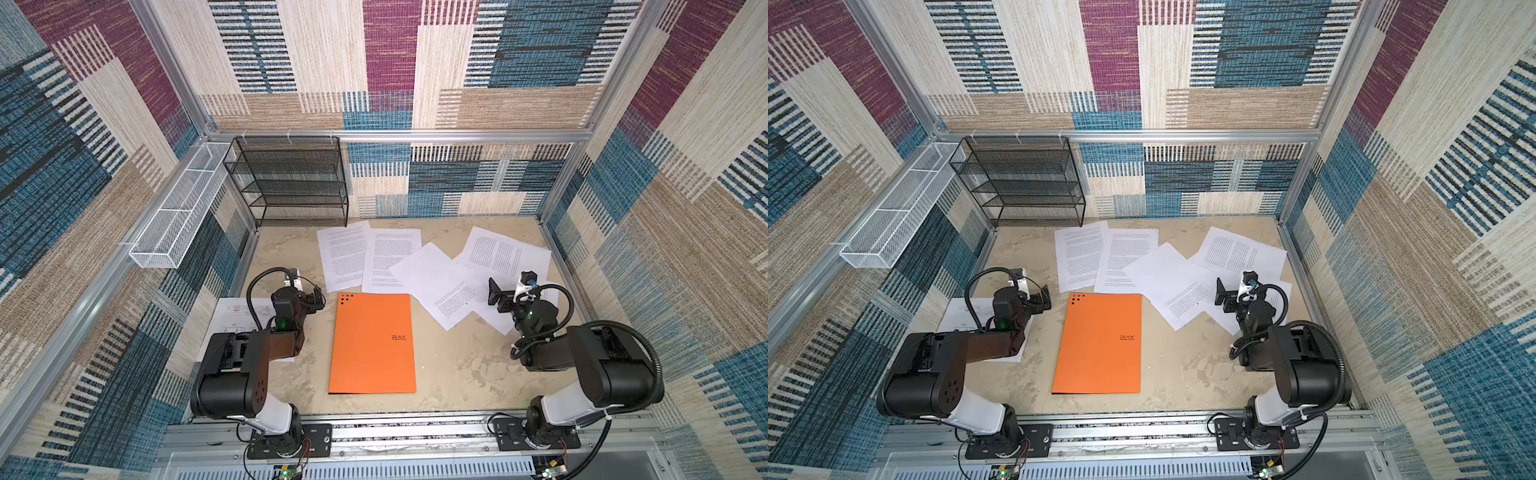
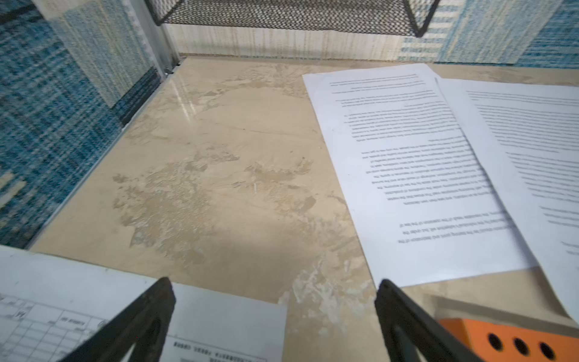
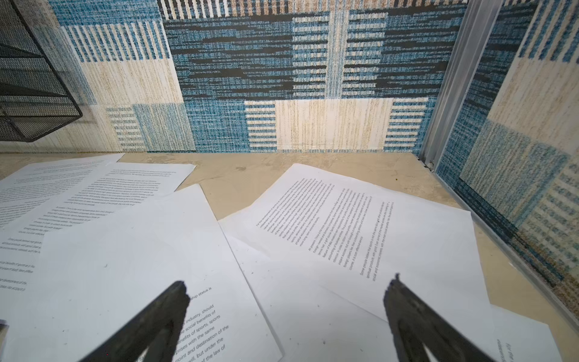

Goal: Put the files into the folder

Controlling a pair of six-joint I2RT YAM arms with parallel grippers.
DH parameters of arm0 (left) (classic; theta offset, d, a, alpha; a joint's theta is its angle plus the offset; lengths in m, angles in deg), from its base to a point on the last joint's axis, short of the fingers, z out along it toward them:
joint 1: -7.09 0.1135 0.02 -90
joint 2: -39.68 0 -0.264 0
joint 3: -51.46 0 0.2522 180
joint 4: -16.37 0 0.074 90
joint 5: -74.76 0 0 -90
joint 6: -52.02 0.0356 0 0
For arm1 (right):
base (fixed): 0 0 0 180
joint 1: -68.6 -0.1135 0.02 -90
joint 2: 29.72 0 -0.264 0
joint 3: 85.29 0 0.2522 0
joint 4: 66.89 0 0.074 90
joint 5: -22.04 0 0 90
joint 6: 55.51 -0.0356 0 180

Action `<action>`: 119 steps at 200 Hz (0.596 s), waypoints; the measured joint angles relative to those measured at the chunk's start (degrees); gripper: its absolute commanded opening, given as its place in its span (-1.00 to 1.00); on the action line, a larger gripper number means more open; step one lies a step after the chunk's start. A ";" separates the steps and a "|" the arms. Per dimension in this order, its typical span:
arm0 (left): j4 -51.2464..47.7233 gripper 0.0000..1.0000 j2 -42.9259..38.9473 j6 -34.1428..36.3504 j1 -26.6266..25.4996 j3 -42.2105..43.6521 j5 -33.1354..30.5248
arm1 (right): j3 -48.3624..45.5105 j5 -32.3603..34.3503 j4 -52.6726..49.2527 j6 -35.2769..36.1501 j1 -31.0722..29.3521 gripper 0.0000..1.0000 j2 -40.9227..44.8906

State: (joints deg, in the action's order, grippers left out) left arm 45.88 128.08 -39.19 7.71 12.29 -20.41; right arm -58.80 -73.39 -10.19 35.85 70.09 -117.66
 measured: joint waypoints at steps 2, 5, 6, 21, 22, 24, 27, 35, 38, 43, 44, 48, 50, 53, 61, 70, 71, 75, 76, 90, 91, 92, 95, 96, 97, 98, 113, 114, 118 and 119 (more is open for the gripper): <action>0.00 0.99 0.00 0.00 0.00 0.00 0.00 | 0.00 0.00 0.00 0.00 0.00 0.99 0.00; 0.00 0.99 0.00 0.00 0.00 0.00 0.00 | 0.00 0.00 0.00 0.00 0.00 0.99 0.00; 0.00 1.00 0.00 0.00 0.00 0.00 0.00 | 0.00 0.00 0.00 0.00 0.00 0.99 0.00; -0.20 0.99 0.07 1.07 0.59 -0.72 4.20 | 0.00 0.00 0.07 0.00 0.00 0.99 0.00; -0.22 0.99 0.07 1.14 0.66 -0.72 4.31 | 0.00 0.00 0.09 0.00 0.00 0.99 0.00; -0.24 0.99 0.07 1.16 0.72 -0.72 4.35 | 0.00 0.00 0.09 0.00 0.00 0.99 0.00; -0.28 0.99 0.07 1.18 0.79 -0.72 4.35 | 0.00 0.00 0.11 0.00 0.00 0.99 0.00; -0.44 0.99 0.07 1.31 0.83 -0.70 4.81 | 0.00 0.02 0.11 0.00 0.00 0.99 0.00; -0.44 0.99 0.07 1.36 0.87 -0.68 5.20 | 0.00 0.02 0.11 0.00 0.00 0.99 0.00; -0.44 0.99 0.07 1.40 0.94 -0.68 5.53 | 0.00 0.02 0.13 0.00 0.00 0.99 0.00; -0.44 0.99 0.07 1.40 0.92 -0.68 5.53 | 0.00 0.02 0.13 0.00 0.00 0.99 0.00; -0.50 0.99 0.07 1.42 0.87 -0.68 5.57 | 0.00 0.02 0.13 0.00 0.00 0.99 0.00; -0.55 0.99 0.07 1.42 0.87 -0.68 5.60 | 0.00 0.02 0.13 0.00 0.00 0.99 0.00; -0.61 1.00 0.07 1.44 0.85 -0.68 5.66 | 0.00 0.02 0.13 0.00 0.00 0.99 0.00; -0.63 1.00 0.07 1.57 0.85 -0.68 5.90 | 0.00 0.00 0.15 0.00 0.00 0.99 0.00; -0.66 1.00 0.07 1.57 0.85 -0.70 6.25 | 0.00 0.02 0.15 0.00 0.00 0.99 0.00; -0.66 1.00 0.07 1.57 0.85 -0.70 6.32 | 0.00 0.02 0.15 0.00 0.00 0.99 0.00; -0.68 0.99 0.07 1.57 0.85 -0.70 6.78 | 0.00 0.02 0.15 0.00 0.00 0.99 0.00; -0.68 0.99 0.07 1.57 0.85 -0.70 6.82 | 0.00 0.02 0.15 0.00 0.00 0.99 0.00; -0.66 0.99 0.07 1.60 0.85 -0.70 6.82 | 0.00 0.02 0.13 0.00 0.00 0.99 0.00; -0.66 0.99 0.07 1.60 0.85 -0.70 6.82 | 0.00 0.02 0.13 0.00 0.00 0.99 0.00; -0.66 0.99 0.07 1.60 0.85 -0.70 6.84 | 0.00 0.02 0.13 0.00 0.00 0.99 0.00; -0.66 0.99 0.07 1.60 0.85 -0.70 6.84 | 0.00 0.02 0.15 0.00 0.00 0.99 0.00; -0.66 0.99 0.07 1.60 0.85 -0.70 6.84 | 0.00 0.02 0.15 0.00 0.00 0.99 0.00; -0.66 0.99 0.07 1.60 0.85 -0.70 6.84 | 0.00 0.02 0.15 0.00 0.00 0.99 0.00; -0.66 1.00 0.07 1.60 0.85 -0.70 6.84 | 0.00 0.02 0.15 0.00 0.00 0.99 0.00; -0.66 1.00 0.07 1.60 0.85 -0.70 6.86 | 0.00 0.02 0.15 0.00 0.00 0.99 0.00; -0.66 1.00 0.07 1.60 0.85 -0.70 6.88 | 0.00 0.02 0.15 0.00 0.00 0.99 0.00; -0.66 0.99 0.07 1.60 0.85 -0.70 6.93 | 0.00 0.02 0.15 0.00 0.00 0.99 0.00; -0.66 0.99 0.07 1.60 0.85 -0.70 6.95 | 0.00 0.02 0.15 0.00 0.00 0.99 0.00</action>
State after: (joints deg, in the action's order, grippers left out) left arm 45.22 128.14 -37.59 8.57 11.59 -13.46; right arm -58.80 -73.37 -10.04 35.85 70.09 -117.66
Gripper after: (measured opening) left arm 0.997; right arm 0.995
